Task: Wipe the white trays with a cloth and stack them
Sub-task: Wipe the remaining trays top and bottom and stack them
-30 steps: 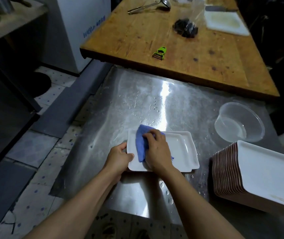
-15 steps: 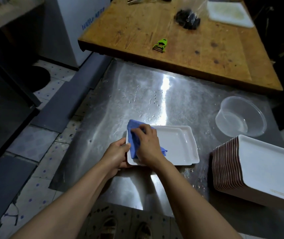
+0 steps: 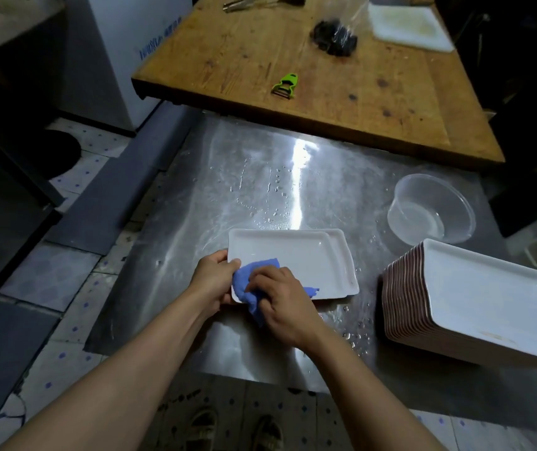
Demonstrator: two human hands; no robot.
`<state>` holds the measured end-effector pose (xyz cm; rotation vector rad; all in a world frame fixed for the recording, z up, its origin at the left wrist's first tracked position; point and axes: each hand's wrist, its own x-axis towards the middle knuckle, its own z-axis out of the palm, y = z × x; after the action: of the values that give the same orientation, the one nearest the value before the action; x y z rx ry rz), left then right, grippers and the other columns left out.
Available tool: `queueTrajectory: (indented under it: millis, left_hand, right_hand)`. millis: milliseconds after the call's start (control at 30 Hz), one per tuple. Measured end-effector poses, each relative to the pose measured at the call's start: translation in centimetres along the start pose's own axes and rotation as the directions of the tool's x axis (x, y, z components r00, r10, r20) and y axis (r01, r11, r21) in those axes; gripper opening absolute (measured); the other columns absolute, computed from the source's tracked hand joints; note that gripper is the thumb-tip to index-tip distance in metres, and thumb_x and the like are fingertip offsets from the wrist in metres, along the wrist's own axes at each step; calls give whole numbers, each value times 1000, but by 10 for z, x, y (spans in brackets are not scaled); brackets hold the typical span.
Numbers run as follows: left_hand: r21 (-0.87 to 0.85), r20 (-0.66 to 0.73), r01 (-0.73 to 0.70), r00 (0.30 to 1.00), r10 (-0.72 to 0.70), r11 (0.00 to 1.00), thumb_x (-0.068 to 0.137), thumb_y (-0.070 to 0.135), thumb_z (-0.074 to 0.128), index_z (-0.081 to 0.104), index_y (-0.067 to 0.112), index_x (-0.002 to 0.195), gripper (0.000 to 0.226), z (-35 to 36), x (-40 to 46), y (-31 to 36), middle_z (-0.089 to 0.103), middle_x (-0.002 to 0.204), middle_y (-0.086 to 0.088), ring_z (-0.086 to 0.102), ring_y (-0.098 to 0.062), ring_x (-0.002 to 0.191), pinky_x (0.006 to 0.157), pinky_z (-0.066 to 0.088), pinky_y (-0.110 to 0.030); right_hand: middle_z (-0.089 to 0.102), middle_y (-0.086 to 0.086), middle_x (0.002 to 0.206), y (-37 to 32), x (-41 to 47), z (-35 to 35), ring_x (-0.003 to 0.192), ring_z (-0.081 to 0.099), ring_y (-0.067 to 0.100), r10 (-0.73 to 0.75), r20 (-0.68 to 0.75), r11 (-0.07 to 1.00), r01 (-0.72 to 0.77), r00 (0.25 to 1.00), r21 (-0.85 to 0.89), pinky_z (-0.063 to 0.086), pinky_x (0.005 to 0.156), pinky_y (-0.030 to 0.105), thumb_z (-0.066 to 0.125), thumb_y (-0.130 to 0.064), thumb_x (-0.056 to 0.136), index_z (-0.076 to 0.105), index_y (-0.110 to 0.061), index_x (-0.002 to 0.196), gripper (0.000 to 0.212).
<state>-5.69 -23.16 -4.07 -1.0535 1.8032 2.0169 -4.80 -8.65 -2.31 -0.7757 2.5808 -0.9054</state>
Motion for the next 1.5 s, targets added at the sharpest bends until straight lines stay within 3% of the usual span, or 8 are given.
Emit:
queueTrajectory:
  millis: [133,333,433,633,800,1033,1367,1500]
  left_hand:
    - [84,-22,-15,1000,17,996,91,2,48,60,22,98,24,2,-1,1,66,79,-3,63,-21,62,46,52,-27]
    - [166,-37,-56,997,63,984,87,-9,48,62,12,114,37,7,-5,6,63,76,4,62,-18,62,51,51,-28]
    - [209,0,-95,995,97,973,85,-12,48,61,11,114,39,9,-9,12,64,73,3,61,-14,52,37,44,-19]
    - [179,38,-187,982,183,966,82,-13,47,61,22,102,43,9,-20,19,67,69,3,63,-15,50,47,47,-23]
    - [194,80,-267,963,256,944,88,-3,51,61,21,105,32,12,-22,33,69,84,-9,67,-29,75,65,53,-41]
    - [68,25,-308,951,307,949,89,-7,48,65,14,92,28,7,-32,48,67,76,-8,64,-17,58,47,53,-23]
    - [20,17,-354,935,354,935,88,-9,43,64,20,79,38,-10,-60,79,67,55,11,61,-5,44,40,45,-14]
    - [4,11,-372,928,372,928,88,-10,43,65,17,88,34,-11,-74,91,68,69,3,63,-16,57,54,48,-25]
  right_hand:
    - [62,7,104,29,-18,-18,90,51,29,71,-66,989,-79,995,-122,38,80,41,27,-33,72,67,-7,90,51]
    - [57,3,113,81,-30,-35,108,46,22,238,-238,899,-307,942,-313,33,92,36,47,-12,88,64,-14,103,24]
    - [50,3,126,90,-18,-38,113,41,22,240,-223,872,-311,945,-378,31,92,32,51,-7,87,56,-14,115,30]
    - [35,10,142,73,19,-47,123,31,29,243,-358,912,-338,902,-232,28,103,32,47,-8,91,42,-8,135,45]
    - [40,12,134,25,22,-33,118,33,33,122,-310,992,-127,943,4,31,101,37,56,-5,74,54,-10,125,51]
    - [60,6,113,-10,4,-43,100,49,29,-106,-325,991,75,940,-106,40,79,37,47,-14,72,69,-11,98,34]
    - [61,-1,109,6,-23,-108,100,48,24,-23,-428,931,-136,904,-338,11,69,26,62,-11,82,70,-16,88,11]
    - [64,10,90,-5,-31,-128,85,57,35,-88,-471,905,-128,877,-406,35,68,34,69,7,66,68,-7,70,15]
